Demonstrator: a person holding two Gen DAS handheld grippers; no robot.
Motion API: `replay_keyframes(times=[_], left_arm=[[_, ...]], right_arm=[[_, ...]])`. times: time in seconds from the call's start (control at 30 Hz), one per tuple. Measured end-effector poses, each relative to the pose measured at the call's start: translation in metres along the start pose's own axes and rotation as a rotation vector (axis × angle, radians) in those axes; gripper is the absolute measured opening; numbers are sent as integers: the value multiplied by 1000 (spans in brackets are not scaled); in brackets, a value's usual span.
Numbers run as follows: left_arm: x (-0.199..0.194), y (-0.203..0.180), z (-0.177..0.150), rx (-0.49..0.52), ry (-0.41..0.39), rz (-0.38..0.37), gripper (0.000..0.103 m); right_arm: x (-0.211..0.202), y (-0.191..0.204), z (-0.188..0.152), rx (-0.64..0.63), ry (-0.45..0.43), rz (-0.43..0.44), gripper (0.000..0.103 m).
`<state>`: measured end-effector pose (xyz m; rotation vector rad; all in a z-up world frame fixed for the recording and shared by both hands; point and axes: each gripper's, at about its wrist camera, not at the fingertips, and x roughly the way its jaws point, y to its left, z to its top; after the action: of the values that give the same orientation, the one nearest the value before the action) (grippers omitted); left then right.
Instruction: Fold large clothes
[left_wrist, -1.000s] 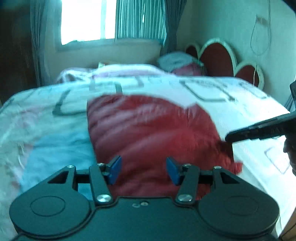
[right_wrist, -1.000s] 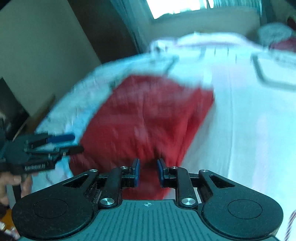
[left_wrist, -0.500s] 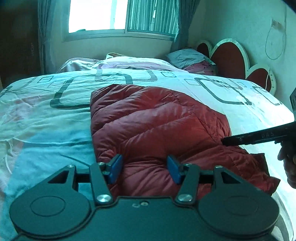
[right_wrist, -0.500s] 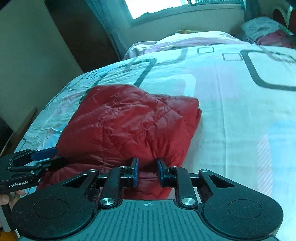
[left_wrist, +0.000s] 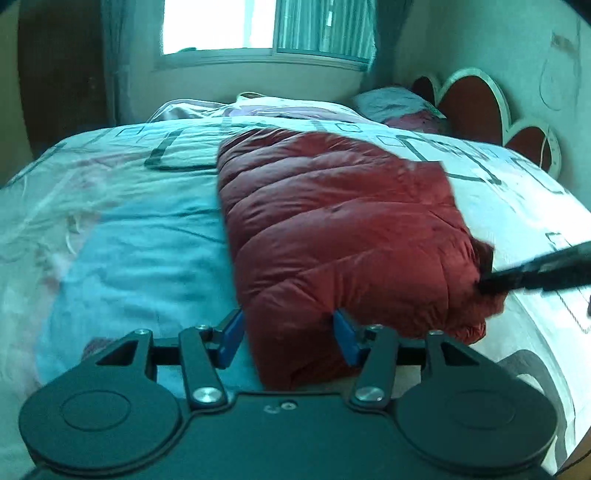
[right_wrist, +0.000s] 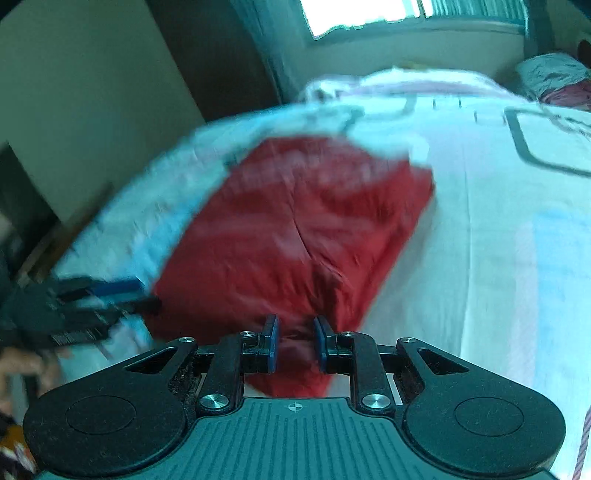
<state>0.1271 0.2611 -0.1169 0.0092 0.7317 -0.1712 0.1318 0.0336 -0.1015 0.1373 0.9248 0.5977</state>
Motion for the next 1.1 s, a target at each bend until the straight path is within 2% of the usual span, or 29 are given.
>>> replay_keyframes(times=[0.17,0.27,0.4,0.57,0.9,0.97,1.03,1.07,1.1], left_arm=[[6,5,-1,-17,4,24,55],[-17,-5,1,-7,-34,61,52],[-64,-27,-2,-24,-87,65,67],[-108,-59,-7,-41,-100,60,68],[-155,-114,-20,-6,-161,54,73],[-162,-118,-23,-7,-171,64,78],[-170,-122,-28,-18,-197,95,103],[-175,-125,-31,-24,-218,126,103],[-179,-127,-33,-21,-226,159,103]], right_arm=[[12,-2,-5,33,16,19,21],[-20,-2,-6,44,-46,13,21],[-72,3,-22,18,-115,-50,21],[-128,13,-47,34,-179,-84,21],[-178,51,-72,-21,-239,-87,22],[-183,56,-76,-31,-244,-87,22],[-185,59,-78,-37,-238,-92,22],[-187,60,-81,-40,-229,-99,22],[-188,62,-82,-40,-227,-119,38]])
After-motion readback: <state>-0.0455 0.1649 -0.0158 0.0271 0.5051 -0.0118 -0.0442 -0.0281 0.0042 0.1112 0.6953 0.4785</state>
